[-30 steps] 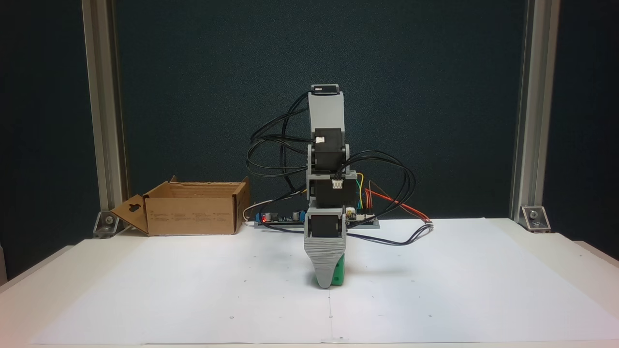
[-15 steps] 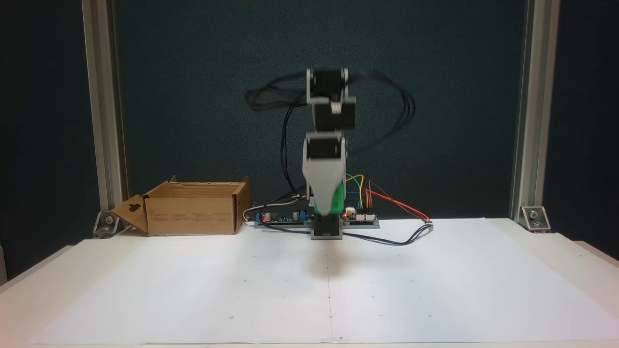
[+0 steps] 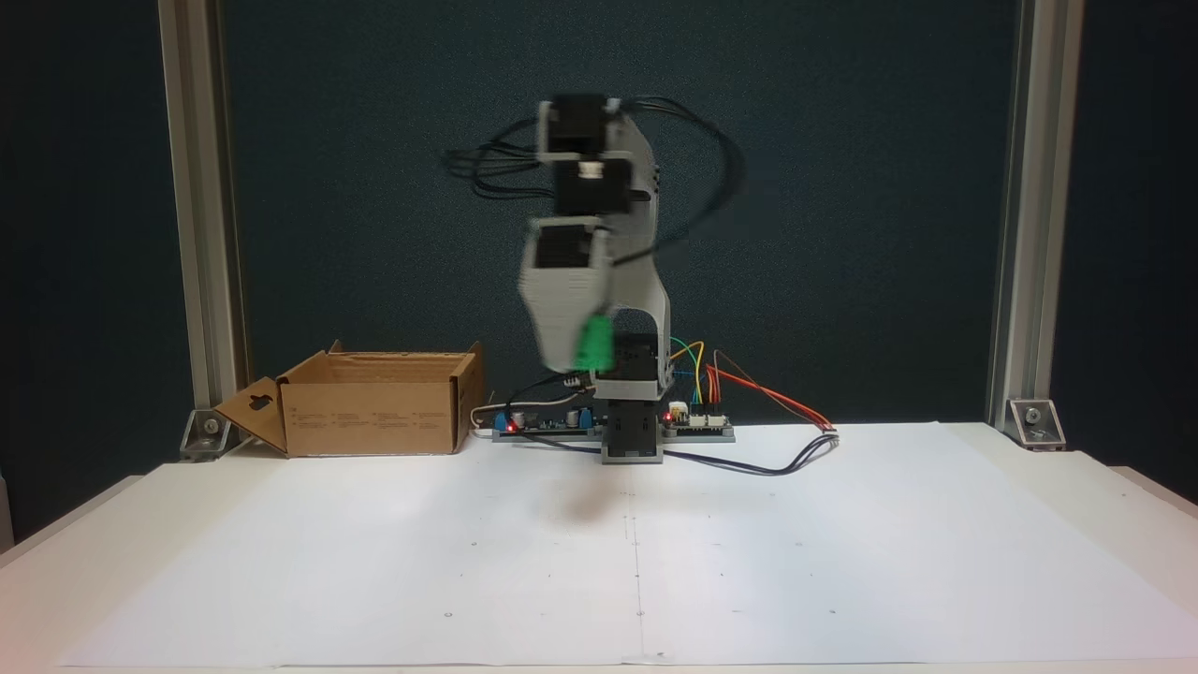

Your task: Grasp a green dice and put it in the bin.

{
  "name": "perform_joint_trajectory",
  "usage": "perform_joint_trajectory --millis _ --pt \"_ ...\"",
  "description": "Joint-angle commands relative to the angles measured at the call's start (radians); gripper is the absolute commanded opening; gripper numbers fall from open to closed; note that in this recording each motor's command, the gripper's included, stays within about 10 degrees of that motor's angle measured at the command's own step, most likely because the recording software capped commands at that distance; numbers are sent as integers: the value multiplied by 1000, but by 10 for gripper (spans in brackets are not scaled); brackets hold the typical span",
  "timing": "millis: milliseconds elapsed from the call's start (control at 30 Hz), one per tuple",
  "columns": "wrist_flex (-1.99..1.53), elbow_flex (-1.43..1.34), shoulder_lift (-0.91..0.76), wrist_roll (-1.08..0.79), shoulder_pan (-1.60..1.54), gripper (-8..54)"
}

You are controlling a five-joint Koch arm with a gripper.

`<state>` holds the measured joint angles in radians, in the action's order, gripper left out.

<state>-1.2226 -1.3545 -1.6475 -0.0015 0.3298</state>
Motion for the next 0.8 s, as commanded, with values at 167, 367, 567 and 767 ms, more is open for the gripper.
perform_joint_trajectory --millis 167,367,567,767 --pt "141 61 -69 -284 457 118" --pt "354 63 -40 -423 869 118" --pt "448 91 66 -515 1220 118" --pt "468 94 152 -594 1414 118"
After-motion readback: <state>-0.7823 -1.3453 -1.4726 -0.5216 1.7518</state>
